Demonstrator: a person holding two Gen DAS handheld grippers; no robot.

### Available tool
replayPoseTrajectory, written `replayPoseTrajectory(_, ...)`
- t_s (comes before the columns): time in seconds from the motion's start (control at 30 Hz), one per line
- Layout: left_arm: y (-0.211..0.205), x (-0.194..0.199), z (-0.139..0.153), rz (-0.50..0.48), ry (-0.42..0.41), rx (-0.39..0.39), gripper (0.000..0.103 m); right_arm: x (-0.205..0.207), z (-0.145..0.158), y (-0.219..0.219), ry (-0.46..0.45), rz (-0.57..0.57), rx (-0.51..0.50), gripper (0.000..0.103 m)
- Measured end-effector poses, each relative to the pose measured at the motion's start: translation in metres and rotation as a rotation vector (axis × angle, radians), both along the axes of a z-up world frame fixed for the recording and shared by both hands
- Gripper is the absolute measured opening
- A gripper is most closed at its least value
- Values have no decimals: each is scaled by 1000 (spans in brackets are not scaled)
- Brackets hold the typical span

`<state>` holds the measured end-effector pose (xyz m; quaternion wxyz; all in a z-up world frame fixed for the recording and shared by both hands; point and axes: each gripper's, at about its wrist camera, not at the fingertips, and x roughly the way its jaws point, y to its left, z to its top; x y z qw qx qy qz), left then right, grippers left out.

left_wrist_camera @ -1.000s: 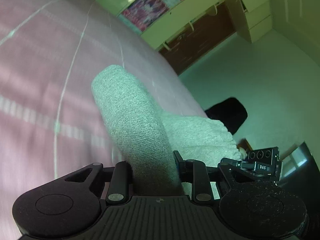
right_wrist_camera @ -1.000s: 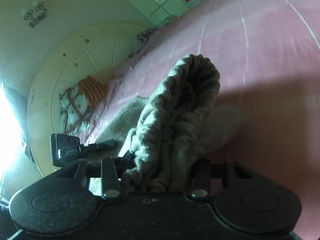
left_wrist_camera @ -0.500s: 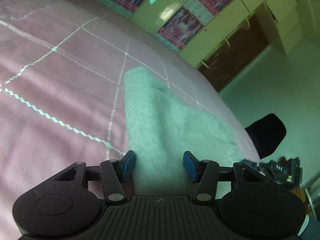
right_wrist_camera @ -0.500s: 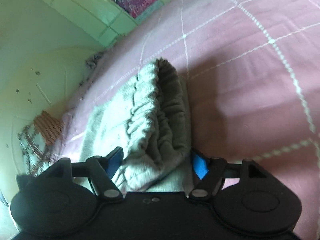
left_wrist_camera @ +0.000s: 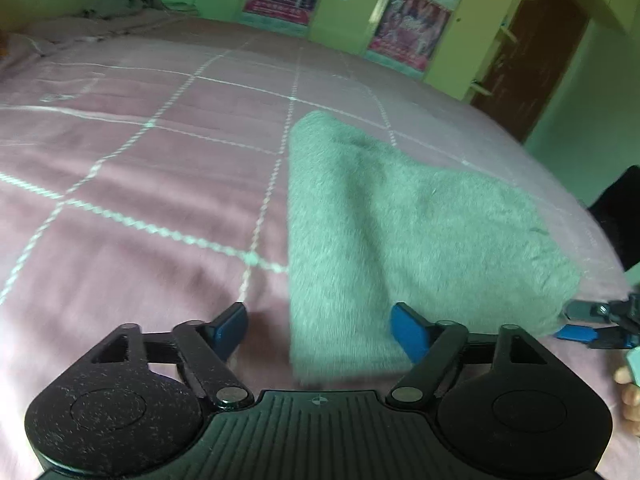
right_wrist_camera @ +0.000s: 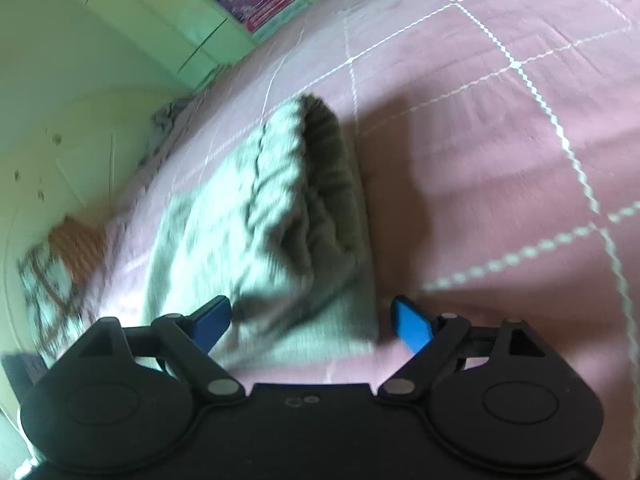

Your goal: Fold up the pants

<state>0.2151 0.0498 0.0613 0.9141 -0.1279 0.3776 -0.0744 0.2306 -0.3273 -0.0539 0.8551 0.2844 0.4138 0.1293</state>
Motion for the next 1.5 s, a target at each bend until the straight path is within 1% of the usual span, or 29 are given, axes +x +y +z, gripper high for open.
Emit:
replayPoseTrajectory(0.07, -3, -13, 2, 33, 3, 39, 93, -15, 5, 6, 1, 16, -73, 88)
replayPoseTrajectory(0.1, -3, -19, 2, 33, 14, 50, 98, -19, 9, 12, -2, 13, -120, 93)
replayPoseTrajectory(0.13, -6, -24, 1, 25, 29, 65, 98, -28, 11, 18, -3, 6, -164, 102)
replayPoseTrajectory(0.17, -9, -31, 0, 19, 40, 100, 98, -38, 12, 24, -1, 5, -204, 102)
replayPoseTrajectory(0.23, -17, -48, 2, -8, 29, 173, 98, -56, 14, 41, 2, -1, -319, 103)
replayPoseTrajectory(0.27, -20, -58, 4, -21, 15, 188, 98, -66, 16, 49, -8, -2, -371, 103)
replayPoseTrajectory(0.3, -23, -67, 7, -25, 1, 192, 98, -75, 20, 52, -25, -1, -398, 103)
replayPoseTrajectory(0.37, -24, -85, 15, -28, -24, 186, 98, -98, 26, 58, -65, 3, -390, 103)
replayPoseTrajectory(0.47, -27, -112, 28, -19, -63, 166, 98, -128, 38, 62, -134, -21, -364, 103)
replayPoseTrajectory(0.57, -33, -143, 40, -18, -124, 141, 98, -155, 51, 73, -181, -45, -386, 103)
replayPoseTrajectory(0.7, -43, -191, 47, 13, -210, 150, 98, -204, 68, 86, -319, -72, -430, 103)
replayPoseTrajectory(0.77, -47, -214, 46, 37, -225, 147, 99, -227, 69, 91, -374, -92, -445, 103)
replayPoseTrajectory(0.83, -51, -234, 42, 40, -232, 144, 99, -250, 69, 95, -420, -117, -467, 103)
replayPoseTrajectory(0.93, -55, -262, 34, 51, -230, 139, 99, -283, 63, 102, -456, -118, -495, 103)
replayPoseTrajectory(1.0, -56, -281, 29, 58, -235, 137, 99, -299, 59, 105, -458, -117, -504, 103)
replayPoseTrajectory(1.1, -55, -299, 31, 78, -247, 127, 99, -316, 64, 107, -463, -127, -520, 103)
replayPoseTrajectory(1.13, -55, -304, 32, 87, -264, 125, 99, -321, 67, 107, -467, -144, -525, 103)
replayPoseTrajectory(1.2, -55, -309, 36, 85, -302, 132, 99, -331, 71, 106, -485, -164, -517, 103)
replayPoseTrajectory(1.27, -56, -311, 39, 81, -330, 143, 99, -341, 70, 110, -502, -160, -538, 103)
replayPoseTrajectory(1.37, -56, -315, 39, 70, -346, 145, 99, -341, 68, 119, -510, -136, -566, 103)
replayPoseTrajectory(1.43, -56, -316, 41, 64, -356, 143, 99, -343, 70, 122, -531, -134, -563, 103)
replayPoseTrajectory(1.5, -56, -317, 41, 63, -364, 139, 99, -343, 69, 124, -532, -130, -568, 103)
